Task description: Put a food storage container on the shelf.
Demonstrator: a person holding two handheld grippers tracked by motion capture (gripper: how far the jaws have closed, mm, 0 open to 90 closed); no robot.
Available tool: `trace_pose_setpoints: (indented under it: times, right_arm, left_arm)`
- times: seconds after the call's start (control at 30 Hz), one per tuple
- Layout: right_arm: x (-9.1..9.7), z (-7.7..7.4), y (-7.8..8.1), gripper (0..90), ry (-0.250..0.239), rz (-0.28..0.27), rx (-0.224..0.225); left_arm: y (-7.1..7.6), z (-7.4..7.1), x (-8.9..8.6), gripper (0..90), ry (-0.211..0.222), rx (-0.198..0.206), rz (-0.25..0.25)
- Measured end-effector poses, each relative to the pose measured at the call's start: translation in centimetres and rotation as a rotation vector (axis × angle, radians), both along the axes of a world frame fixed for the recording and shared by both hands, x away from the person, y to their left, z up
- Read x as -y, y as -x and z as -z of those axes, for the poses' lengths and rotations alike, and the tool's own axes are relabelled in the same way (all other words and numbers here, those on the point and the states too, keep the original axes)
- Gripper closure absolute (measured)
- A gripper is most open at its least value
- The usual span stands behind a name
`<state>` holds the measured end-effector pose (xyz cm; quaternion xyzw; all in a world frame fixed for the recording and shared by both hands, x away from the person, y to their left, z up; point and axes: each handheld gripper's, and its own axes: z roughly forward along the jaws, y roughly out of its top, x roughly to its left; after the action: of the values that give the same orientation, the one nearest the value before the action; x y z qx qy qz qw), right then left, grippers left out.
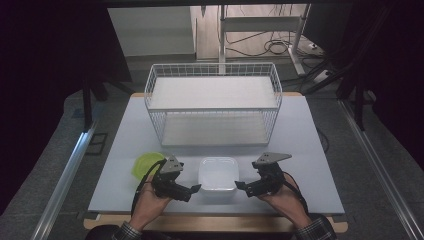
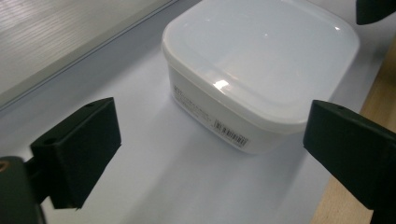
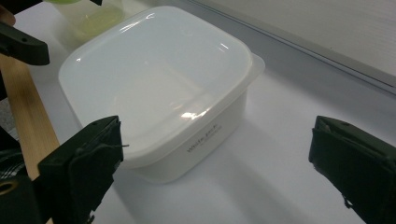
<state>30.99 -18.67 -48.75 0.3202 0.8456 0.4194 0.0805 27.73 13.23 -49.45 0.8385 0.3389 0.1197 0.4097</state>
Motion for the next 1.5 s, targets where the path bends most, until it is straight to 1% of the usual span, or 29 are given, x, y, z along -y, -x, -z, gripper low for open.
trace_pose_setpoints:
  times: [0.1,0.17,0.2,0.27,0.37,0.4,0.47,0.5,0.53,0.57,0.63,0.67,0.7,0.8,0.83,0.87,0.9,0.93,1.0,1.07,1.2,1.23,1.27,1.3,1.33,1.37,1.4,1.43,1.5]
  right_arm:
    - [-0.4,-0.1,-0.1,7.6,0.005,0.001,-0.019]
    - [-0.4,-0.5,-0.3,14.5,-0.004,-0.008,-0.040]
    - [-0.4,-0.5,-0.3,14.5,-0.004,-0.008,-0.040]
    - [-0.6,-0.5,-0.7,20.0,-0.022,-0.011,-0.066]
    - [-0.9,-0.4,-1.0,21.3,-0.023,-0.013,-0.088]
    - [-1.2,-0.1,-1.3,21.9,-0.013,-0.011,-0.108]
    - [-1.3,0.1,-1.6,22.7,-0.037,-0.009,-0.144]
    - [-1.3,0.2,-1.8,23.0,-0.045,-0.010,-0.161]
    - [-1.4,0.3,-1.9,24.0,-0.057,-0.007,-0.177]
    - [-1.4,0.4,-2.0,25.6,-0.069,-0.007,-0.194]
    - [-1.5,0.5,-2.0,31.2,-0.091,-0.014,-0.231]
    - [-1.5,0.5,-2.0,31.2,-0.091,-0.014,-0.231]
    - [-1.6,0.4,-1.8,33.0,-0.092,-0.012,-0.245]
    - [-1.6,0.1,-1.5,37.3,-0.080,0.003,-0.243]
    - [-1.4,-0.2,-1.2,45.5,-0.080,0.026,-0.256]
    - [-1.4,-0.2,-1.2,45.5,-0.080,0.026,-0.256]
    - [-1.1,-0.3,-1.1,49.3,-0.089,0.036,-0.273]
    - [-0.6,-0.3,-1.0,58.0,-0.124,0.049,-0.311]
    - [-0.3,-0.4,-0.8,63.0,-0.151,0.061,-0.334]
    - [-0.1,-0.5,-0.5,66.7,-0.169,0.070,-0.329]
    - [0.2,-1.0,-0.3,77.6,-0.227,0.081,-0.306]
    - [0.2,-1.1,-0.3,80.0,-0.220,0.088,-0.287]
    - [0.2,-1.1,-0.3,80.0,-0.220,0.088,-0.287]
    - [0.1,-1.1,-0.2,80.3,-0.210,0.090,-0.261]
    - [-0.1,-1.1,-0.1,80.3,-0.196,0.094,-0.226]
    - [-0.1,-1.1,-0.1,80.3,-0.196,0.094,-0.226]
    - [-0.2,-1.2,0.0,80.3,-0.189,0.094,-0.202]
    - [-0.5,-1.3,0.3,80.4,-0.166,0.093,-0.159]
    - [-0.8,-1.5,0.5,80.4,-0.148,0.093,-0.126]
  left_arm:
    - [-0.6,-0.2,0.2,3.8,0.046,-0.035,0.016]
    - [-1.3,-0.3,0.8,6.4,0.042,-0.042,0.013]
    - [-1.3,-0.3,0.8,7.0,0.042,-0.042,0.013]
    - [-1.7,-0.3,1.1,9.6,0.043,-0.046,0.018]
    - [-2.3,0.0,1.5,11.5,0.055,-0.069,0.027]
    - [-2.7,0.4,1.8,11.0,0.065,-0.103,0.029]
    - [-3.2,0.8,1.7,9.6,0.103,-0.165,0.046]
    - [-3.2,0.8,1.7,8.8,0.103,-0.165,0.046]
    - [-3.6,1.1,1.6,8.7,0.137,-0.218,0.063]
    - [-3.7,1.3,1.6,8.7,0.150,-0.238,0.073]
    - [-3.7,1.4,1.7,11.3,0.162,-0.249,0.084]
    - [-3.7,1.3,1.7,11.3,0.173,-0.258,0.098]
    - [-3.6,1.2,1.8,14.1,0.161,-0.253,0.095]
    - [-2.9,0.6,1.7,17.5,0.133,-0.251,0.073]
    - [-2.5,0.4,1.4,26.3,0.135,-0.252,0.061]
    - [-2.5,0.4,1.4,31.2,0.135,-0.252,0.061]
    - [-2.2,0.2,1.2,31.2,0.135,-0.249,0.051]
    - [-1.6,-0.1,1.0,39.7,0.127,-0.233,0.037]
    - [-1.2,-0.4,0.9,46.0,0.127,-0.230,0.016]
    - [-0.8,-0.7,0.6,54.1,0.140,-0.223,-0.017]
    - [-0.4,-1.2,0.4,67.0,0.140,-0.171,-0.075]
    - [-0.4,-1.2,0.4,71.4,0.140,-0.171,-0.075]
    - [-0.4,-1.2,0.3,71.4,0.148,-0.167,-0.082]
    - [-0.5,-1.1,0.2,74.6,0.154,-0.166,-0.087]
    - [-0.6,-0.9,0.1,75.7,0.180,-0.175,-0.106]
    - [-0.6,-0.9,0.1,76.4,0.180,-0.175,-0.106]
    - [-0.7,-0.8,0.0,76.4,0.186,-0.174,-0.111]
    - [-0.7,-0.6,0.0,77.4,0.186,-0.163,-0.125]
    - [-0.6,-0.7,0.1,77.5,0.182,-0.146,-0.133]
